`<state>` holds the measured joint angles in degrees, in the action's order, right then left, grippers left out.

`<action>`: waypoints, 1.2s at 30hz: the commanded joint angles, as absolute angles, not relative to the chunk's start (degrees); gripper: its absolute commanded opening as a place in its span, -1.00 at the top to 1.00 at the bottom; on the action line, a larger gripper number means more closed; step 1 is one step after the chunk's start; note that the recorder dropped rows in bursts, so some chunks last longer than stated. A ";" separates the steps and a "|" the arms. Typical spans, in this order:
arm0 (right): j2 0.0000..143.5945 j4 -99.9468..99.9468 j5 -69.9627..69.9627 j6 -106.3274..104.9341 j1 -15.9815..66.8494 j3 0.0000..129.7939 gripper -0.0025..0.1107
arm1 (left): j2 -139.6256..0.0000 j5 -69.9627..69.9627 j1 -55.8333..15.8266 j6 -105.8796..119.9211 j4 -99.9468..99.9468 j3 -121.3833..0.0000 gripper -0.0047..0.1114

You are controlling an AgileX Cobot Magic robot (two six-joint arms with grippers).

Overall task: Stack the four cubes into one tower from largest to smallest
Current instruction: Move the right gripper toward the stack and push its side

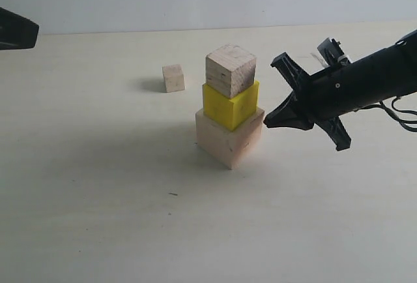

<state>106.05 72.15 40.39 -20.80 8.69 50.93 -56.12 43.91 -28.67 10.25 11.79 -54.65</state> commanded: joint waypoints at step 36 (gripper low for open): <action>112.99 86.89 39.77 -32.00 8.40 53.45 0.96 | -55.80 43.17 -28.56 10.26 11.55 -54.61 0.92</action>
